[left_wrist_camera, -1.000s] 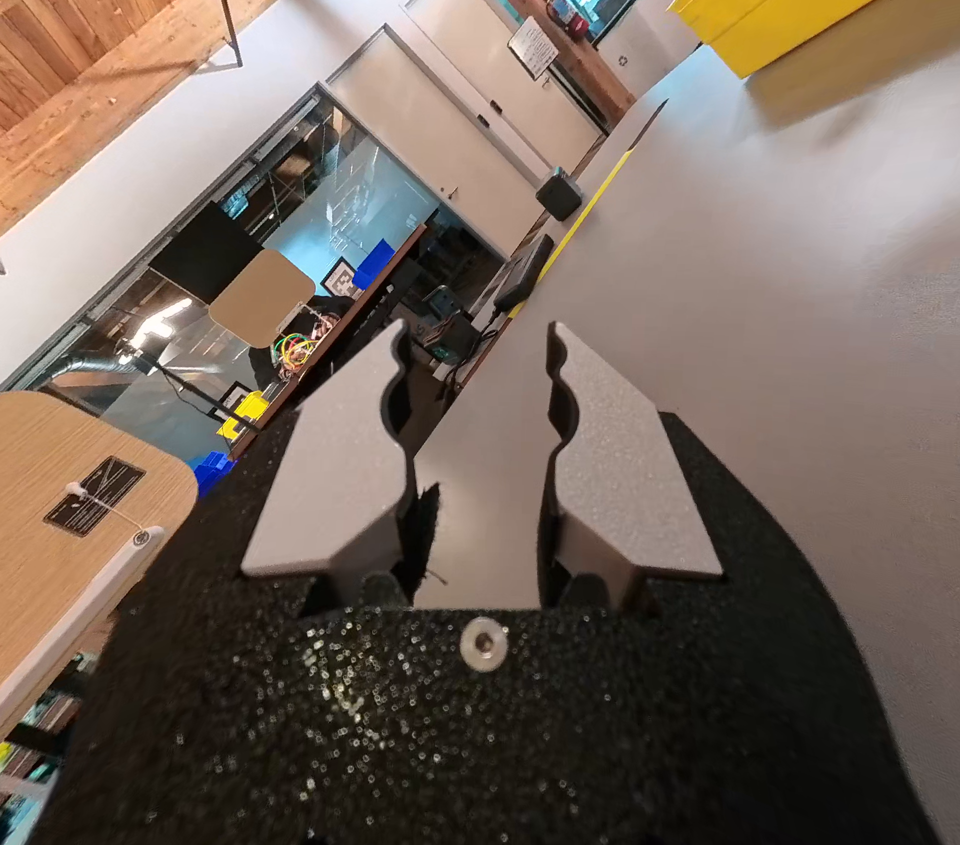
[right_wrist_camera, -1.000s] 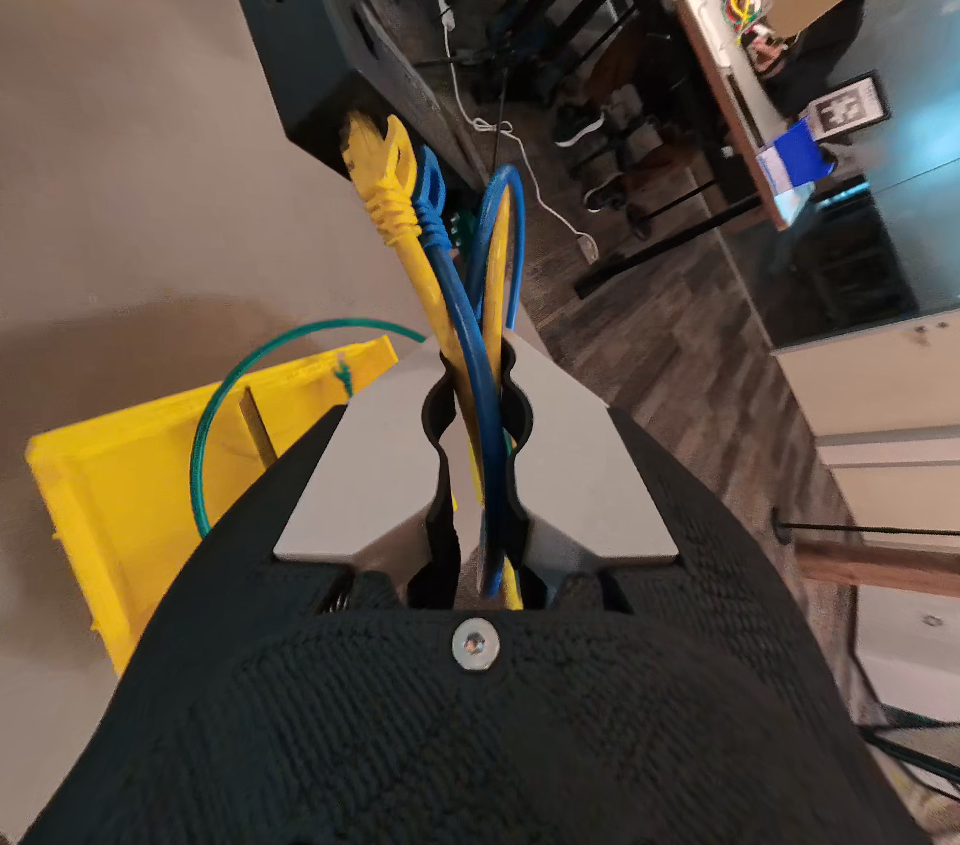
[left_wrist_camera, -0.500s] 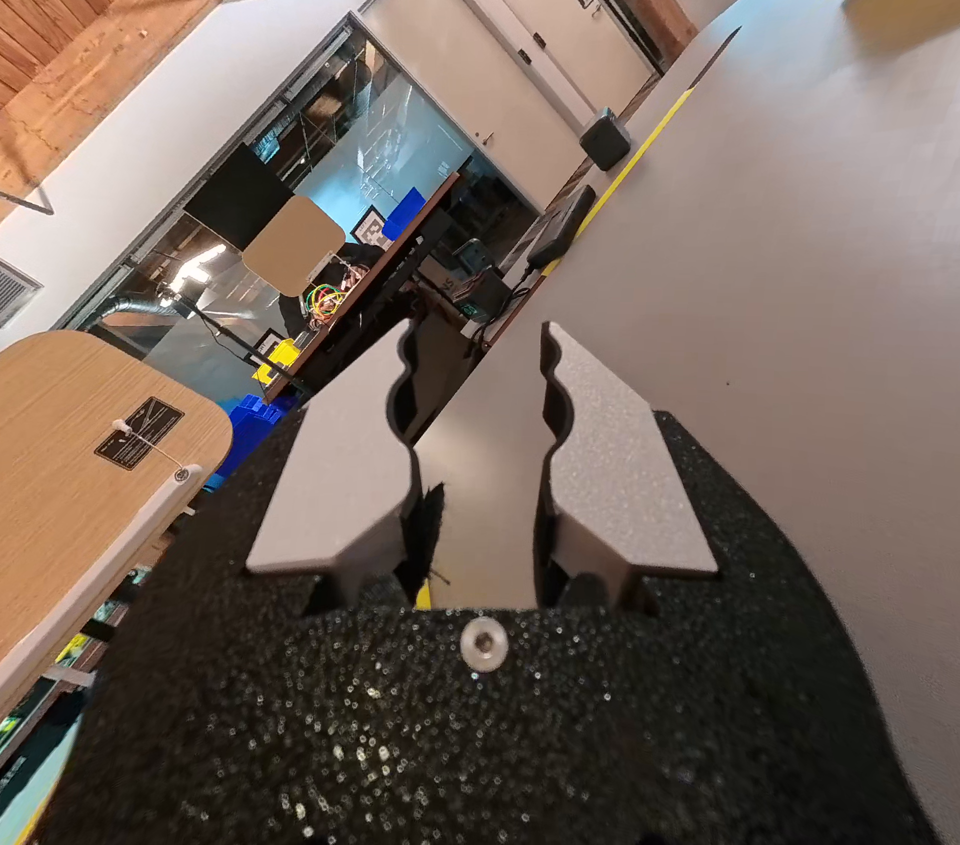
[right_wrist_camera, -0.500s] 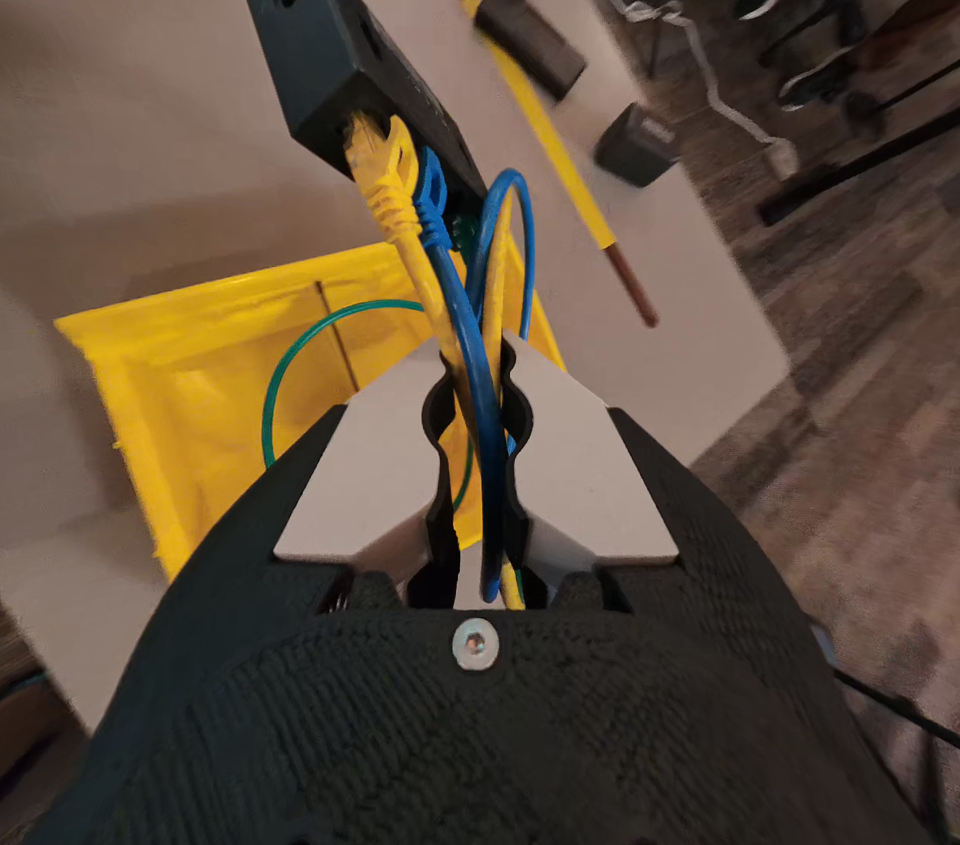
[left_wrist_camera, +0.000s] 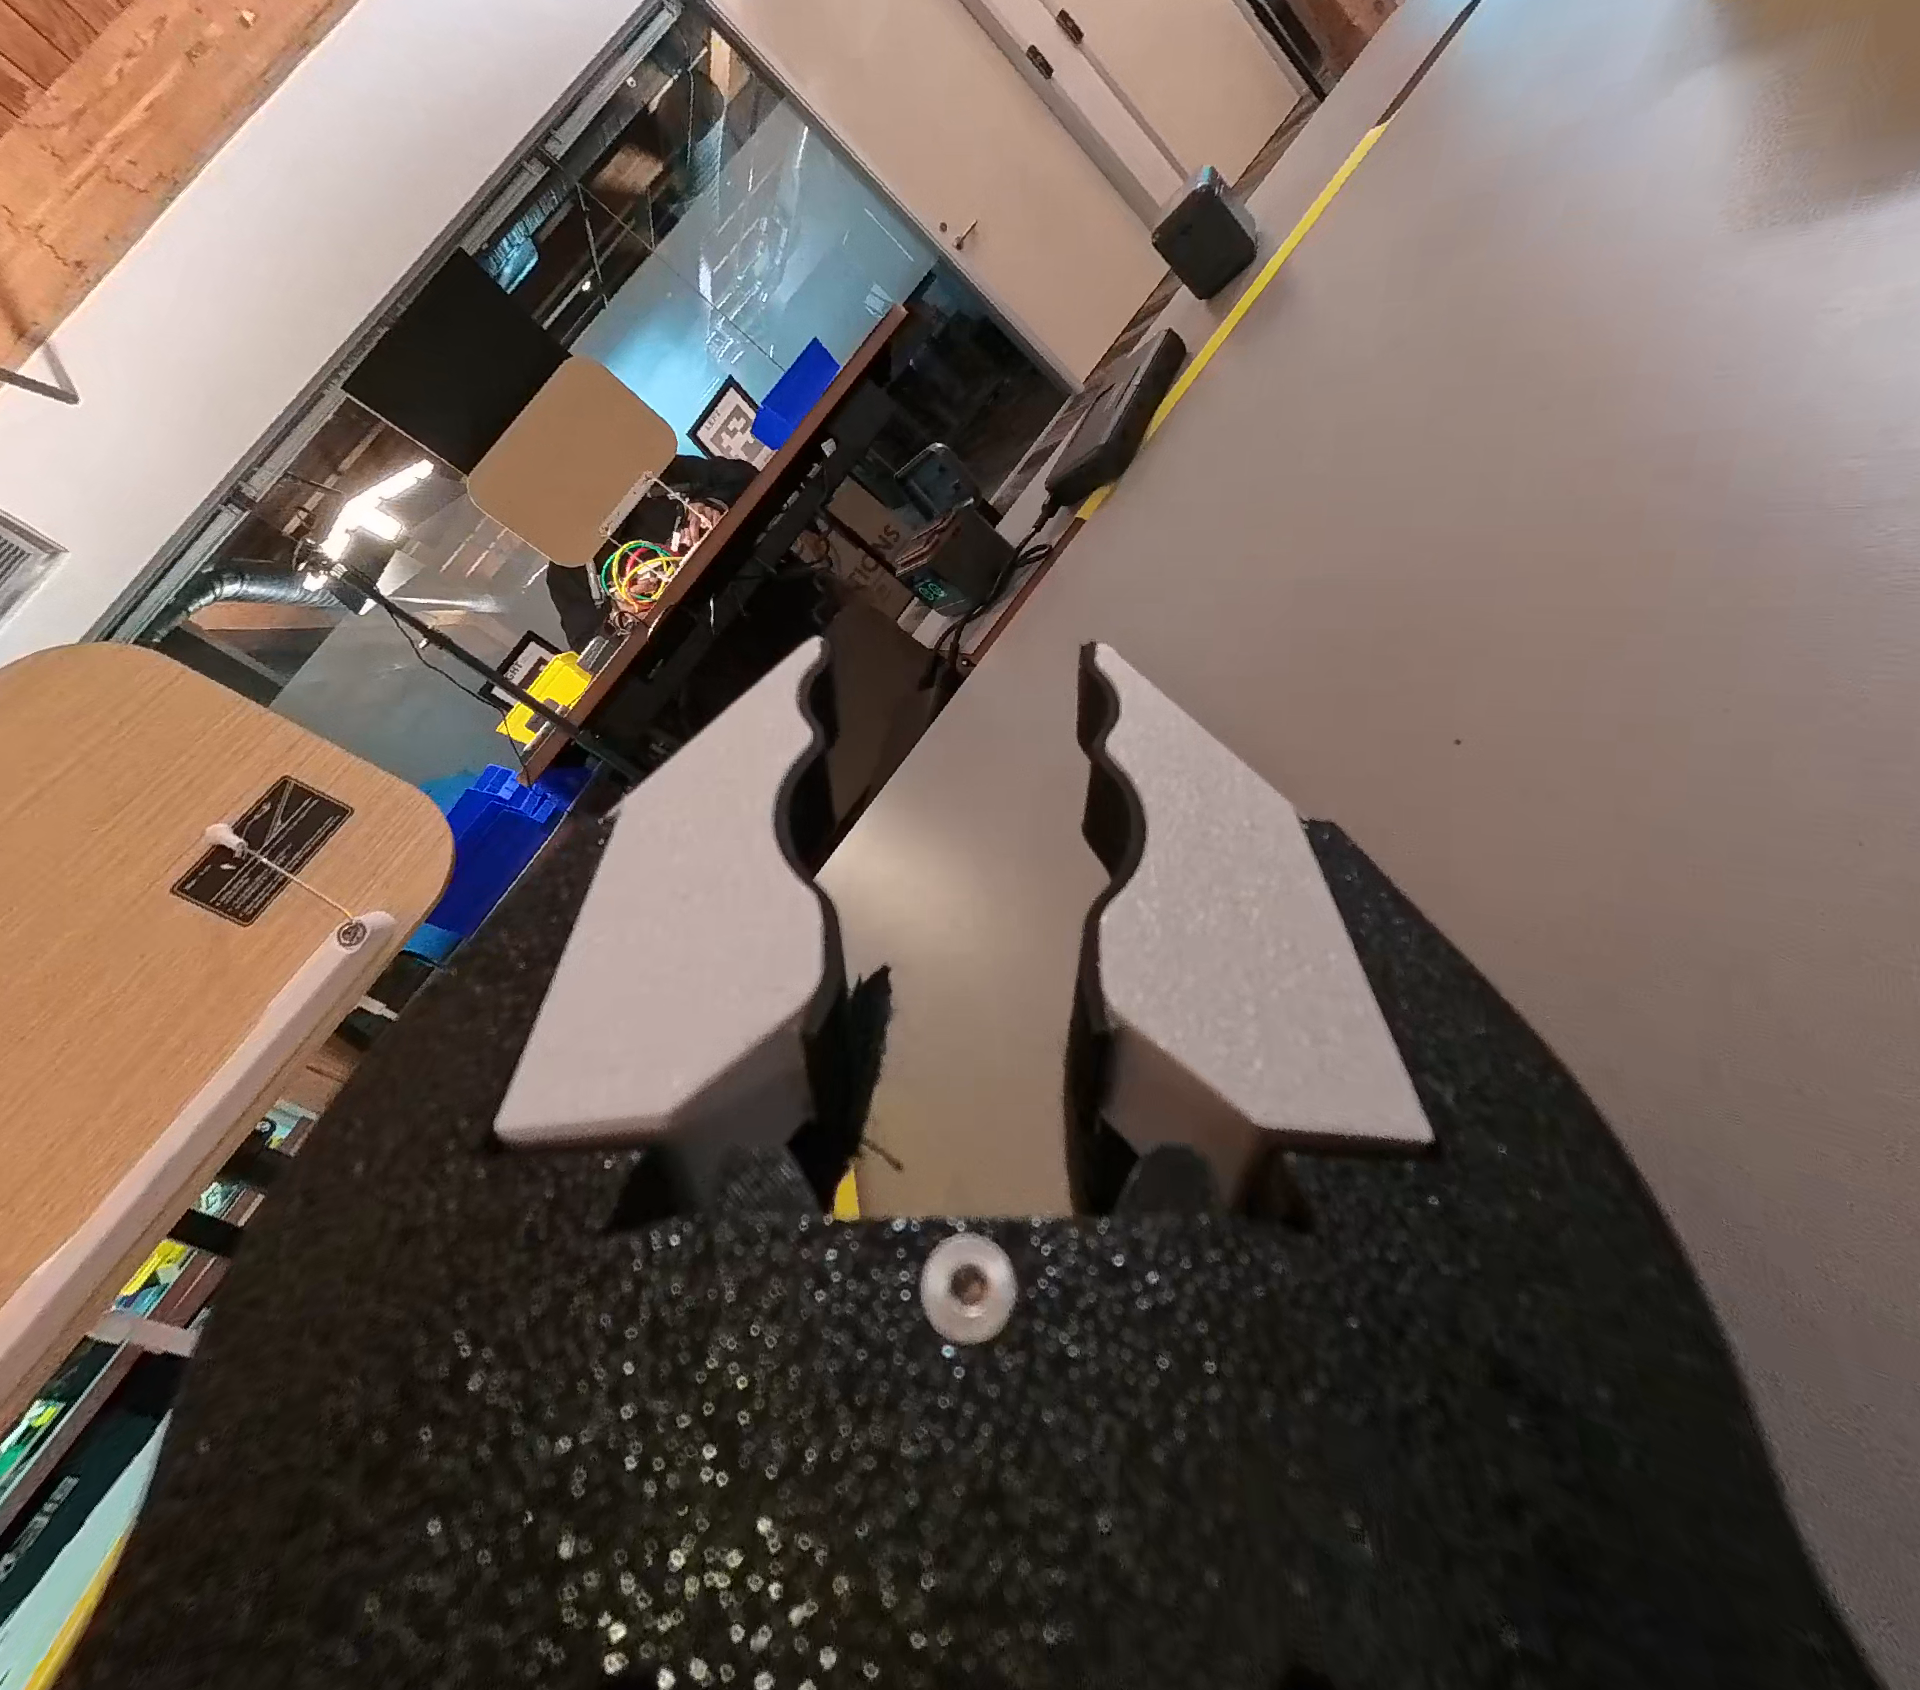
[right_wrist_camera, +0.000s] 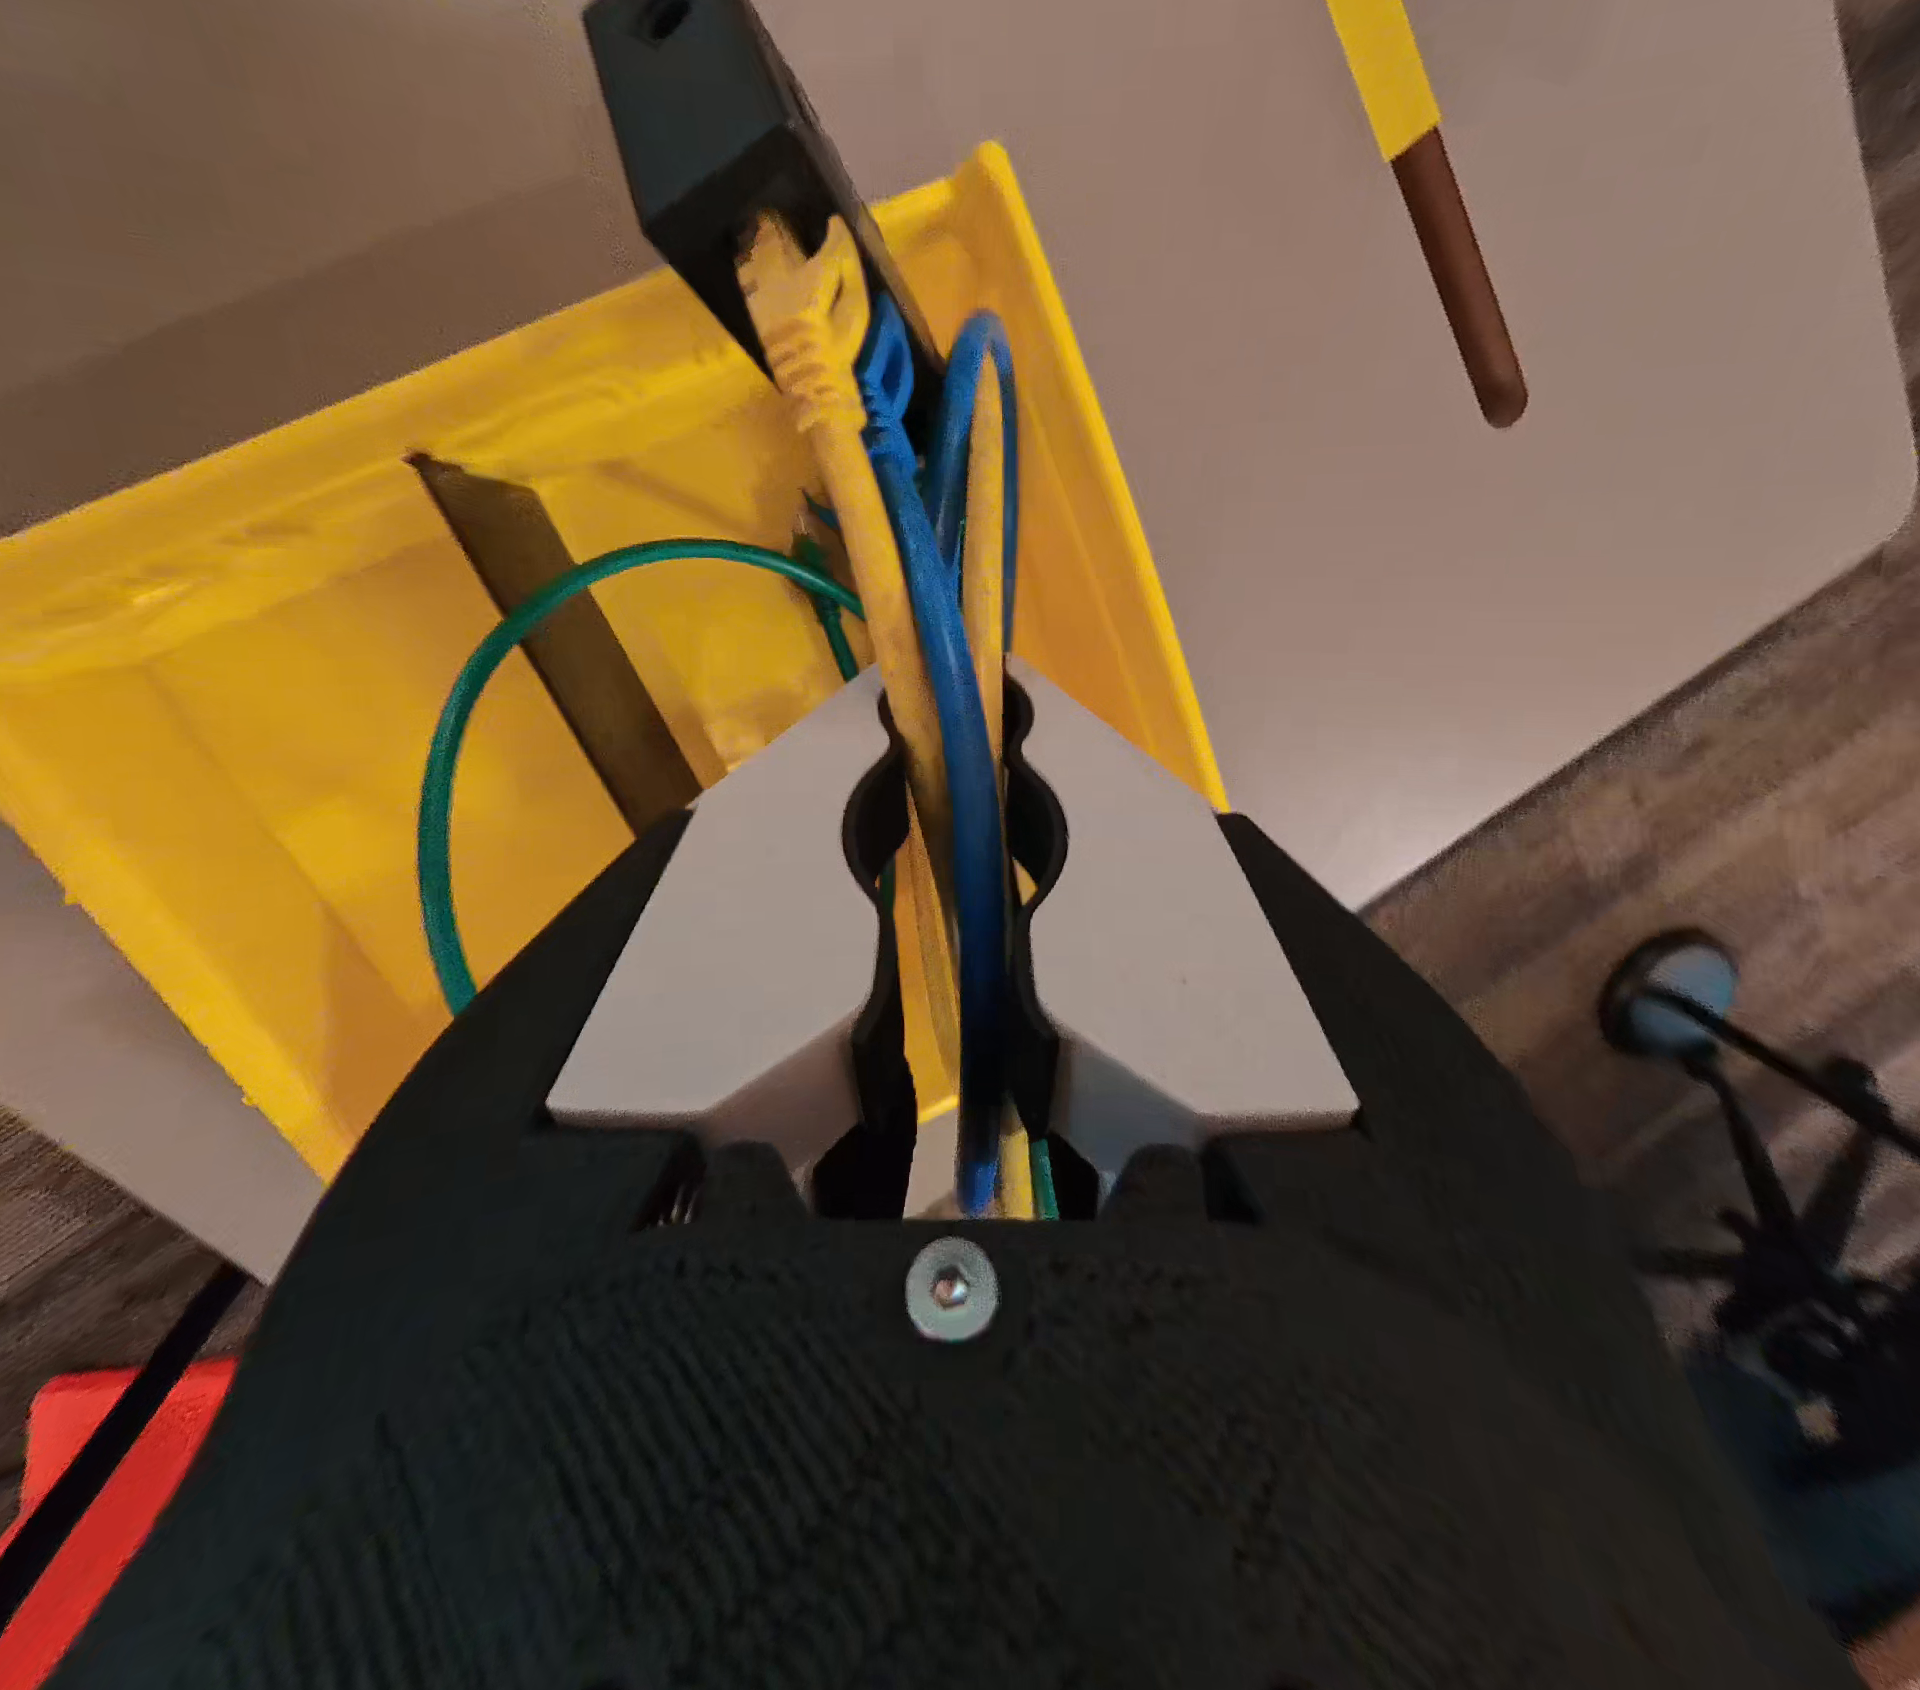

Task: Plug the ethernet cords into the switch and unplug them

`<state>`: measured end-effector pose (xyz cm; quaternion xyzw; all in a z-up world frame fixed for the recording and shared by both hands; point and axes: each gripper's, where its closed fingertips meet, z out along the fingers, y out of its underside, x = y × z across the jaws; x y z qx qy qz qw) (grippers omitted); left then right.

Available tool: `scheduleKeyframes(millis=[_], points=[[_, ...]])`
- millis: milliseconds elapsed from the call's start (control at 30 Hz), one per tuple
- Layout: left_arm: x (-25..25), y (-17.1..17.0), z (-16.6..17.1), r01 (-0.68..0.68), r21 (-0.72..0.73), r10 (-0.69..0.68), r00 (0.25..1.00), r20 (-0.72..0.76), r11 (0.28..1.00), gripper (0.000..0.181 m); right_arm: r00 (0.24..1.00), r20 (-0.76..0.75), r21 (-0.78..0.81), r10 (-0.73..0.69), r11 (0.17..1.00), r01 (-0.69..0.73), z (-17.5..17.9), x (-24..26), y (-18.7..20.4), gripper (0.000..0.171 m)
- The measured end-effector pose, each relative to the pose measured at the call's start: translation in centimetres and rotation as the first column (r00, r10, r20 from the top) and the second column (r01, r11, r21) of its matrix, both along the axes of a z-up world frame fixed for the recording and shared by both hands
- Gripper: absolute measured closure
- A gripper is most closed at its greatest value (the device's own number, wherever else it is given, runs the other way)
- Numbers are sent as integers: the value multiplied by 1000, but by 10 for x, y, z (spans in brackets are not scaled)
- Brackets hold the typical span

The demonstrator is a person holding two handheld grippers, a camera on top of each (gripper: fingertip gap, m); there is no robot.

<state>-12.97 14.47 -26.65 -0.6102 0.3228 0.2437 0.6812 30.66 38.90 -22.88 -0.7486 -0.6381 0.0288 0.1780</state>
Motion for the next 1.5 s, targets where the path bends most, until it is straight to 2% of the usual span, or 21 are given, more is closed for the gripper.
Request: scheduleKeyframes(millis=[167,367,433,600,667,733,767,800,900,1033,1133,1200,1267,1333,1433,1500], points=[[-1,1,-1,-2,-6,2,1000,-1,1000,139,985,151,-40,-84,995,91,-11,16,16,162],[1,1,-2,6,-12,-6,1000,-9,1000,139,942,311,-86,-122,984,156,-19,39,10,165],[1,0,-2,7,-12,-7,1000,-11,1000,140,889,439,-49,-130,985,168,-13,56,9,164],[2,1,-4,11,-19,-12,1000,-16,1000,140,678,729,-24,-96,986,165,-6,89,-1,166],[3,1,-4,14,-21,-14,1000,-22,1000,140,646,757,-7,-99,987,160,-8,90,3,165],[3,1,-5,14,-22,-15,1000,-26,1000,140,665,736,3,-127,983,184,-10,89,9,165],[4,1,-5,14,-22,-14,1000,-28,1000,140,689,712,-4,-138,980,200,-12,89,9,161],[3,1,-5,14,-23,-15,999,-28,1000,140,715,682,-14,-153,975,223,-14,89,9,151],[4,1,-7,15,-34,-16,1000,-26,999,139,773,591,-35,-229,951,308,-14,94,5,113],[4,3,-8,19,-43,-21,999,-25,999,137,853,411,-57,-322,924,377,-2,103,0,90],[6,2,-9,23,-45,-25,999,-30,999,136,884,248,-78,-396,902,426,10,113,-6,87],[7,2,-10,24,-49,-26,999,-36,999,135,881,152,-26,-449,889,457,17,124,-8,79],[7,3,-11,19,-57,-21,999,-38,998,131,864,7,84,-504,861,501,29,132,-6,73],[7,3,-12,7,-79,-8,1000,-22,997,119,817,-260,188,-514,803,565,49,127,-10,72],[15,-3,-6,-6,-143,21,995,100,990,86,655,-638,239,-404,705,668,75,115,-43,69],[24,-13,9,-7,-168,45,974,223,986,61,544,-752,247,-372,606,756,75,125,-71,67]])
